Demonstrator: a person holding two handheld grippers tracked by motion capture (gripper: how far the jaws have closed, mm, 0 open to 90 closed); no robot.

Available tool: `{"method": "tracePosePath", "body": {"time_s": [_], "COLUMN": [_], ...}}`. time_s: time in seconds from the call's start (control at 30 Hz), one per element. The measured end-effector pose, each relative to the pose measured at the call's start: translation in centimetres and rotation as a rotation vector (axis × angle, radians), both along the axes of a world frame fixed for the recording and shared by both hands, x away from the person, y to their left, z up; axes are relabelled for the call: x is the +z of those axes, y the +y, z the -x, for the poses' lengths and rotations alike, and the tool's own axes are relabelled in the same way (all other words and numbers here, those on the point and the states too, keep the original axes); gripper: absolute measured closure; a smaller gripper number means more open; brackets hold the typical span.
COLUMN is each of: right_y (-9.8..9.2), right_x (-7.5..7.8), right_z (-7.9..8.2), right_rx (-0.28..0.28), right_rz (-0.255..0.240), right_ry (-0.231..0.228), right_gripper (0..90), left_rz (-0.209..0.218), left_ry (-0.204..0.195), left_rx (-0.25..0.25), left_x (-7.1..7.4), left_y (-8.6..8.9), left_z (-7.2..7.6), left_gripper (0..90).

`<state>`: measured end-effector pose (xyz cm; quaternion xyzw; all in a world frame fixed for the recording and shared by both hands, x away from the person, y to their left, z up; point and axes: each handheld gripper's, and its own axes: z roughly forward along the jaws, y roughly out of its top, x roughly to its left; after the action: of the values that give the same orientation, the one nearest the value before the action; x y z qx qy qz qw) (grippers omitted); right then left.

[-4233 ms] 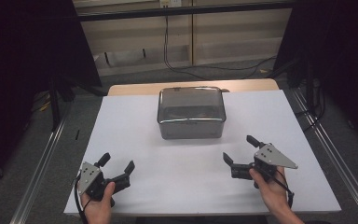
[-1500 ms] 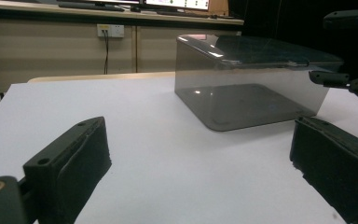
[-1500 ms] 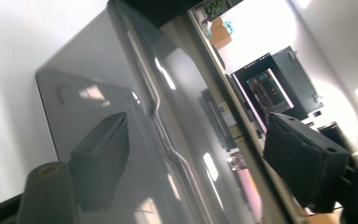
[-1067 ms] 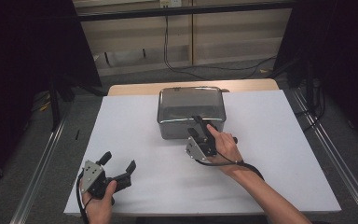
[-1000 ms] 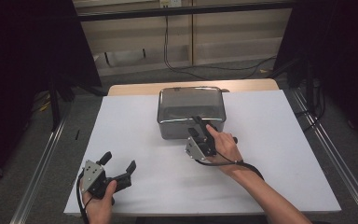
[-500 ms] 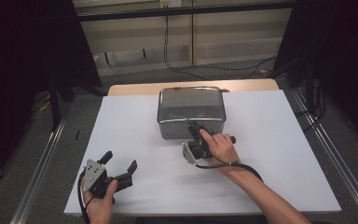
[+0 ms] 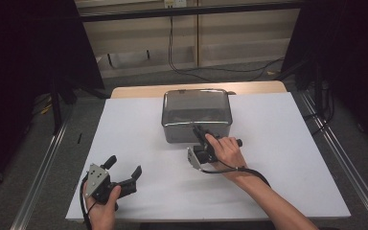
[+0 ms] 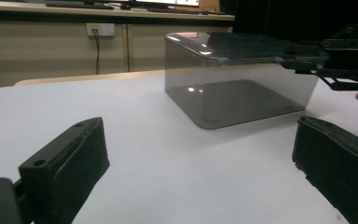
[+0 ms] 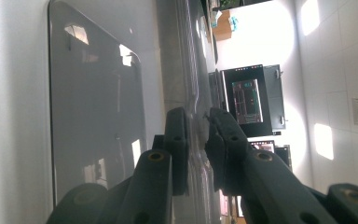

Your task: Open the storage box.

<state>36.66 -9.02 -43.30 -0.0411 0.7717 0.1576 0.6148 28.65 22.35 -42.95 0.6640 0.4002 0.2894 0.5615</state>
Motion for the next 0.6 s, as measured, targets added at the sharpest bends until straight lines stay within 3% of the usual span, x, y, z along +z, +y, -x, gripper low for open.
{"method": "tracePosePath", "body": {"time_s": [0.13, 0.37, 0.43, 0.6], "right_y": [0.0, -0.1, -0.1, -0.1], "right_x": [0.1, 0.2, 0.4, 0.5], "right_z": [0.0, 0.1, 0.1, 0.1], "right_rx": [0.003, 0.004, 0.012, 0.012], "right_rz": [-0.002, -0.009, -0.01, -0.024], "right_ry": [0.0, 0.002, -0.001, -0.002], "right_gripper": [79.0, 79.5, 80.1, 80.5], "left_rz": [-0.02, -0.025, -0.033, -0.039], "left_ry": [-0.015, 0.013, 0.025, 0.018], "left_rx": [-0.016, -0.024, -0.063, -0.085], "left_x": [0.1, 0.0, 0.1, 0.4], "left_y": [-0.2, -0.3, -0.6, -0.9], "left_z": [-0.2, -0.7, -0.9, -1.3], "left_gripper": [3.1, 4.6, 6.3, 6.8]}}
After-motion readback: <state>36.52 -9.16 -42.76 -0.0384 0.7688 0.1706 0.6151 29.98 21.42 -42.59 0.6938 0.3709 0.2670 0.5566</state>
